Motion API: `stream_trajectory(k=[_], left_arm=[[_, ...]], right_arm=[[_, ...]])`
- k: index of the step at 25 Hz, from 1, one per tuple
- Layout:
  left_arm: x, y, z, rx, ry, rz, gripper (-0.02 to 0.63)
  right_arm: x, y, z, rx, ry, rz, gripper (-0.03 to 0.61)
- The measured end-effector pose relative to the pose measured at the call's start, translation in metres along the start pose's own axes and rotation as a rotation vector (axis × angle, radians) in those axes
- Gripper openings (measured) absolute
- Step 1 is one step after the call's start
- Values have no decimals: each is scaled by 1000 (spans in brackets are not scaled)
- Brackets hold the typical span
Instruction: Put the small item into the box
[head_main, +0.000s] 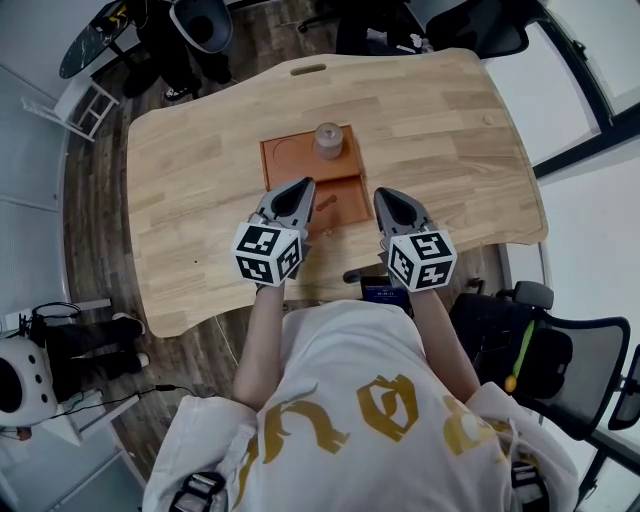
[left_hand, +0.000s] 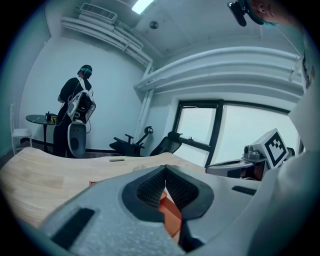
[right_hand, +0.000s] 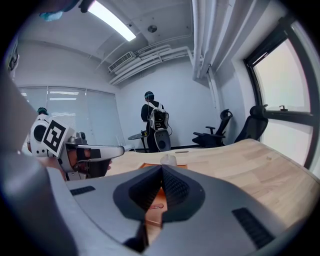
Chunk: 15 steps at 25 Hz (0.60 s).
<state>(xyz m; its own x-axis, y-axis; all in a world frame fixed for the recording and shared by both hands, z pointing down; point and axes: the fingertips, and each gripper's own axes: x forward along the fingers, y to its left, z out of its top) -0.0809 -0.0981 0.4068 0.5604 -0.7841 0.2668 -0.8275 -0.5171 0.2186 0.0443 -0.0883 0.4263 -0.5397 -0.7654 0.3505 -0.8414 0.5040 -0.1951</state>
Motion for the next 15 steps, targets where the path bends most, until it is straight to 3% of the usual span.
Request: stream_trajectory(k=[15], left_arm=[[7,5,-7,17,18,-6,10]], right_arm=[[10,-1,-4,3,15,1,11]])
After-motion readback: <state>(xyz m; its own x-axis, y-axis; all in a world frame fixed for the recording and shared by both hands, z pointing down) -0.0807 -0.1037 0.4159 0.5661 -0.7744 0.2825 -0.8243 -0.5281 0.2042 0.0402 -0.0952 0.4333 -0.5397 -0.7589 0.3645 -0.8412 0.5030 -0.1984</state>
